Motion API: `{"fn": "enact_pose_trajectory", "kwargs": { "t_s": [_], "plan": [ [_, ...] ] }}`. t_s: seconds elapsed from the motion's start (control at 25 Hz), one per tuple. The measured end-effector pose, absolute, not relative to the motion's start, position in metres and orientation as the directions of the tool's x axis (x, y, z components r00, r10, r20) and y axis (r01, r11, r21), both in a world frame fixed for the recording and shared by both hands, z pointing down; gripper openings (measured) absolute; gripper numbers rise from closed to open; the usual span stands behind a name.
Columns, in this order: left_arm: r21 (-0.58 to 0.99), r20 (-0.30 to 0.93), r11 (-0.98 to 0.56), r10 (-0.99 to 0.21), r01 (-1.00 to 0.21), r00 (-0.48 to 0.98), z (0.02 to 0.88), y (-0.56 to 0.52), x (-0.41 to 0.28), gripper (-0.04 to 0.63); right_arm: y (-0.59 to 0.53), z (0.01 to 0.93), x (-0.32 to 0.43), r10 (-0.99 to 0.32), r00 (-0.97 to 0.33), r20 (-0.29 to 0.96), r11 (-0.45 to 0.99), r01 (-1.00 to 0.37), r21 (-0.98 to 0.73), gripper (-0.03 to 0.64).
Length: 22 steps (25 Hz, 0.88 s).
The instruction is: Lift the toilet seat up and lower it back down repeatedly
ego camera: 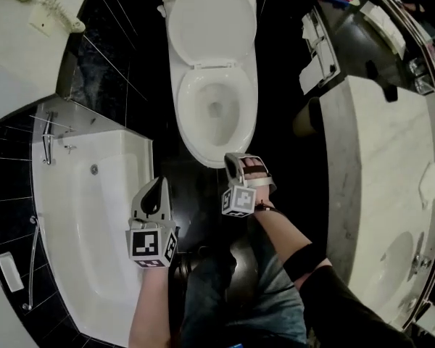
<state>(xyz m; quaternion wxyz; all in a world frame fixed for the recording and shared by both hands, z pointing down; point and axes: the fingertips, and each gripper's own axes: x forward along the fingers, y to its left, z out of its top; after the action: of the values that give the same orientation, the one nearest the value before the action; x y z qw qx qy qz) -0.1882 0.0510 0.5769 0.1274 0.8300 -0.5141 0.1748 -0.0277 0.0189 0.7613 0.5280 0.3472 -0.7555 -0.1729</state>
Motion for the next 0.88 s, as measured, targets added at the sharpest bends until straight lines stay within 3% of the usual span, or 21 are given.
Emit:
{"fn": "enact_pose_trajectory", "kwargs": {
  "t_s": [0.4,0.56,0.76,0.88],
  "plan": [
    [0.021,0.347,-0.44,-0.839,-0.898,0.419,0.375,0.062,-0.179,0.0,-0.011,0.461,0.01,-0.829,-0.244,0.504,0.53,-0.632,0.566,0.021],
    [0.005,0.313,-0.427,-0.858,-0.904,0.407,0.329,0.065,-0.18,0.001,0.003,0.404,0.03,-0.835,-0.277,0.475,0.493,-0.759,0.424,0.021],
    [0.004,0.282,-0.433,-0.864,-0.901,0.416,0.289,0.064,-0.174,0.001,0.017,0.342,0.066,-0.849,-0.327,0.416,0.409,-0.904,0.124,0.02],
    [0.015,0.262,-0.433,-0.868,-0.901,0.421,0.275,0.063,-0.167,0.0,0.024,0.322,0.091,-0.865,-0.317,0.389,0.376,-0.923,0.085,0.02]
  ]
}}
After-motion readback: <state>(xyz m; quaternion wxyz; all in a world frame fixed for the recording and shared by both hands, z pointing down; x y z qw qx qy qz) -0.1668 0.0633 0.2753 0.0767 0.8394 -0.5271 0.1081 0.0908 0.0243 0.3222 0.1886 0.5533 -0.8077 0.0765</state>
